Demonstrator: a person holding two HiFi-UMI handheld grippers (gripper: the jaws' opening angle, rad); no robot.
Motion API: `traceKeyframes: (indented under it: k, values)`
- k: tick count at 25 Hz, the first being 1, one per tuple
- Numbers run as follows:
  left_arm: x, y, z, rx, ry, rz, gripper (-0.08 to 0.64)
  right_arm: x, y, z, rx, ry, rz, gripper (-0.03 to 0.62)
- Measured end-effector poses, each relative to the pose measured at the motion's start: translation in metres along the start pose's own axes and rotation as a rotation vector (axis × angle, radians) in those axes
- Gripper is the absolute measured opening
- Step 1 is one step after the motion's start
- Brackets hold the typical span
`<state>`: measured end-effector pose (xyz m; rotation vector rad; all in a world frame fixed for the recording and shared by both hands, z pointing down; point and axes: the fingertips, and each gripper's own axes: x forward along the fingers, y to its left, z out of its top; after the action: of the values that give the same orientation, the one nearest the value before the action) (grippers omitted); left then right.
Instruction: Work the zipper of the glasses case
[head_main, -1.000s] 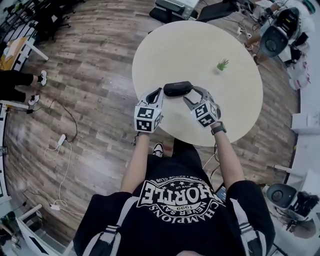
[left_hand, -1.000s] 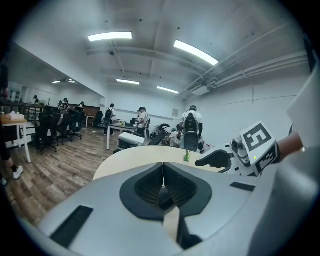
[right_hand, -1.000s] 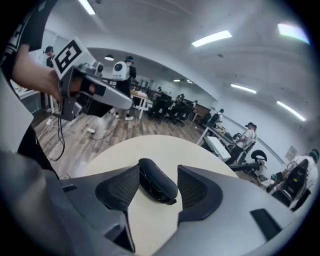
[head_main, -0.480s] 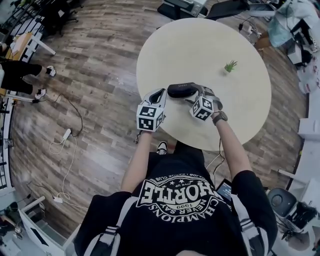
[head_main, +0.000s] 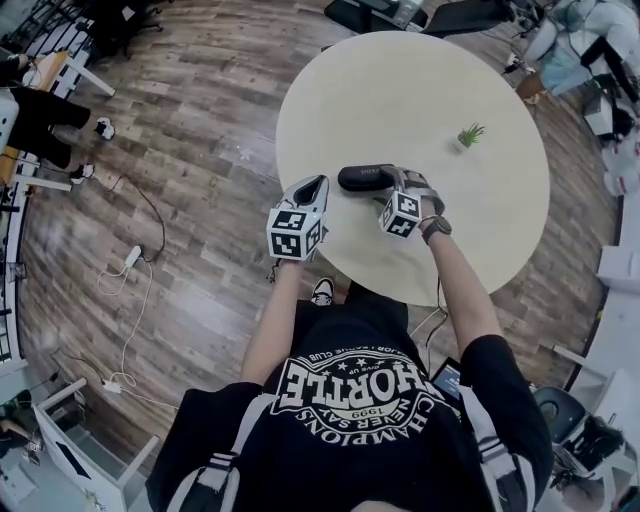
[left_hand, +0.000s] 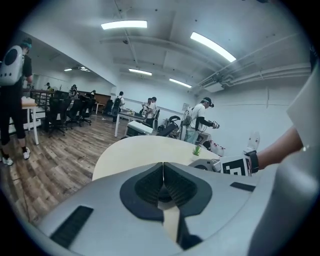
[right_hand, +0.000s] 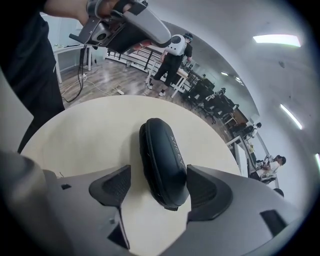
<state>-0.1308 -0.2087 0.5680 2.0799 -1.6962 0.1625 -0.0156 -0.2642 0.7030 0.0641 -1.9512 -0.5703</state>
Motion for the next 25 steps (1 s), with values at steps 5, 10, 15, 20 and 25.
traceKeyframes:
  k: [5, 10, 15, 20, 25]
  values:
    - [-0.003, 0.014, -0.007, -0.047, 0.001, 0.031, 0.018, 0.01, -0.011, -0.001, -0.022, 0.01, -0.008, 0.327]
    - [-0.001, 0.015, -0.014, -0.07, 0.013, 0.035, 0.018, 0.016, -0.025, -0.003, -0.038, 0.017, -0.031, 0.296]
    - [0.001, 0.015, -0.016, -0.073, 0.015, 0.031, 0.018, 0.019, -0.028, -0.001, -0.051, 0.007, -0.007, 0.287]
    - [0.006, 0.015, -0.019, -0.075, 0.019, 0.029, 0.018, 0.02, -0.029, 0.001, -0.034, -0.008, 0.011, 0.273]
    - [0.007, 0.014, -0.02, -0.07, 0.026, 0.03, 0.018, 0.013, -0.035, 0.012, 0.111, -0.046, 0.019, 0.262]
